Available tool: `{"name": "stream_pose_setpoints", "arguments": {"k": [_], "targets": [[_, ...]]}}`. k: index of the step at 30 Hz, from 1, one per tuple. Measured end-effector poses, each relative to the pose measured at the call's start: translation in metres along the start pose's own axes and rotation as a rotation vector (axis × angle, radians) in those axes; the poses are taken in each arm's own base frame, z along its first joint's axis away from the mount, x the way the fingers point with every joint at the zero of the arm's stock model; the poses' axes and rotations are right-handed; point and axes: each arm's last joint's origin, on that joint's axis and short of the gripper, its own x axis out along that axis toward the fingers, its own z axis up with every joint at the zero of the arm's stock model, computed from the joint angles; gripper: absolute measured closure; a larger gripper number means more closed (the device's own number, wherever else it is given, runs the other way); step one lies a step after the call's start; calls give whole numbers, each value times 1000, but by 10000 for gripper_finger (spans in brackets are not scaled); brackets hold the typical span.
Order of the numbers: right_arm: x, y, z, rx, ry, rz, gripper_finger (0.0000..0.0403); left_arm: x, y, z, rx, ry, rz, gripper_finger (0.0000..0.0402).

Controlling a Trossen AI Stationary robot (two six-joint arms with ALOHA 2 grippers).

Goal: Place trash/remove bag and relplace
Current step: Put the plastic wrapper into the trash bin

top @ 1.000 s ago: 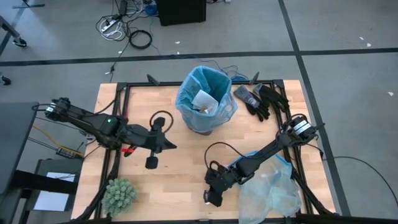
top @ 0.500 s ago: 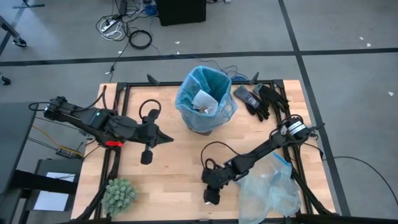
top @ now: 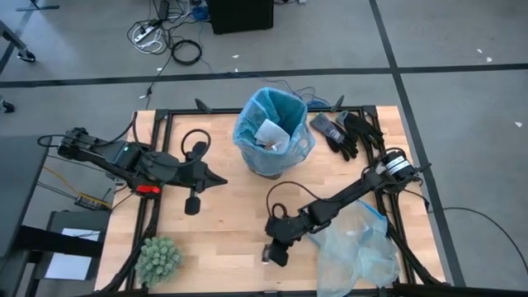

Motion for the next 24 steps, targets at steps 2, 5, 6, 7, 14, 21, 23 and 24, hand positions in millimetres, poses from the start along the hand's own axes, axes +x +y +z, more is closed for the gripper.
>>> {"name": "stream_pose_setpoints", "arguments": {"k": [2,5,6,7,14,21,23,24], "targets": [[-10,4,10,-17,-54,1,402,-2,1,0,23,-5,19,392],[-33,13,27,-68,-156,11,403,-3,2,1,54,-17,21,392],[-43,16,34,-93,-190,15,403,-3,2,1,69,-19,28,392],[-54,19,40,-118,-222,12,403,-3,2,2,84,-20,48,392],[-150,35,84,-294,-535,-27,403,-3,11,6,41,-70,270,392],[-239,30,111,-446,-785,-126,403,3,31,21,-117,-208,365,392],[-256,22,117,-446,-821,-175,403,7,38,24,-156,-235,385,391],[-262,17,121,-439,-836,-201,403,10,41,24,-171,-233,399,391]]}}
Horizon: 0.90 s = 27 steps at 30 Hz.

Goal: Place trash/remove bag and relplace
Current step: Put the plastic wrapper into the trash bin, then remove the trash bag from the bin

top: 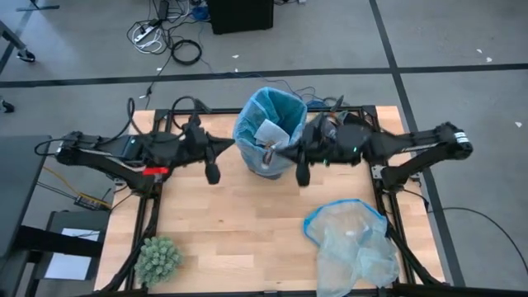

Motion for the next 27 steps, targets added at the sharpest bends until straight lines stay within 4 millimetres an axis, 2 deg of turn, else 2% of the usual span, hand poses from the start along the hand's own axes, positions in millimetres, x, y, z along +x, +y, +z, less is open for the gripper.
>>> {"name": "stream_pose_setpoints", "arguments": {"k": [4,8,16,19,22,27], "targets": [[-2,-27,8,4,5,-101,403,15,8,-2,-51,16,68,391],[4,-49,6,5,43,-189,403,30,12,-9,-51,62,115,391],[8,-75,-3,-31,145,-320,387,52,18,-14,-1,80,175,391],[8,-76,-2,-130,155,-303,356,55,21,-9,-38,29,170,391],[8,-75,0,-208,149,-295,309,59,26,-4,-79,-15,124,391],[7,-77,9,-313,76,-421,232,63,32,-2,-151,-14,40,391]]}}
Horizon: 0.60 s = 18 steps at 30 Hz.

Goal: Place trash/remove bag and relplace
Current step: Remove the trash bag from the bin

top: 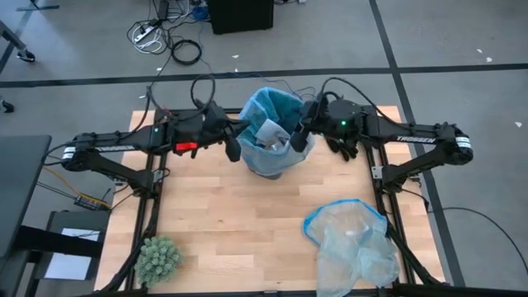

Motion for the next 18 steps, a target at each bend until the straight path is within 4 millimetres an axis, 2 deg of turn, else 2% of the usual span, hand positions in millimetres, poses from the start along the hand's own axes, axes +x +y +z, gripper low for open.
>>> {"name": "stream_pose_setpoints", "arguments": {"k": [4,8,13,18], "targets": [[-9,-11,12,-8,-76,-138,203,-1,0,-9,-84,107,-74,391],[-25,-25,22,13,-128,-212,202,-6,-5,-25,-97,289,-133,391],[-48,-44,33,52,-188,-249,217,-21,-22,-46,121,452,-215,391],[-67,-56,39,90,-236,-265,226,-29,-33,-69,331,515,-234,391]]}}
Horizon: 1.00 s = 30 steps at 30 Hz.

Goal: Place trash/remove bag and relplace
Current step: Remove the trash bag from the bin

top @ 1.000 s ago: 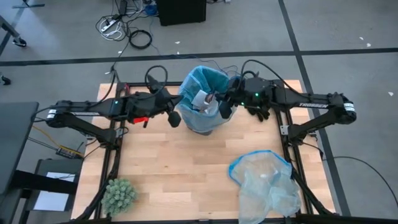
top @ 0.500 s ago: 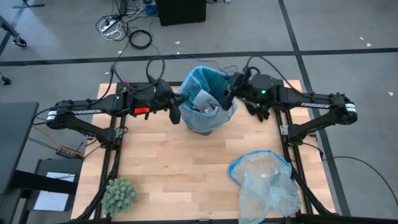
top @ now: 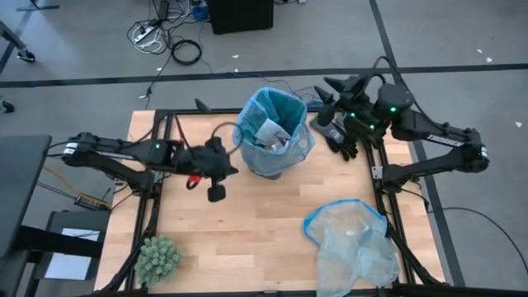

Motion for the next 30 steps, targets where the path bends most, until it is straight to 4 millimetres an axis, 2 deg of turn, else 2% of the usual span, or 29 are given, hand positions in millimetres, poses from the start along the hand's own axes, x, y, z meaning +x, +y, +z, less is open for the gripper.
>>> {"name": "stream_pose_setpoints", "arguments": {"k": [3,7,10,20,25,30], "targets": [[-4,-3,3,33,-10,4,229,15,-7,-15,98,33,22,391],[-7,0,2,83,1,35,234,43,-8,-34,184,58,141,391],[-7,8,-1,100,23,64,238,61,-10,-41,225,48,213,391],[-8,26,-7,107,62,127,251,113,-21,-57,388,143,262,389],[-10,29,-8,108,71,138,256,123,-23,-54,370,93,273,365],[-11,30,-10,91,92,141,259,123,-23,-53,367,87,276,311]]}}
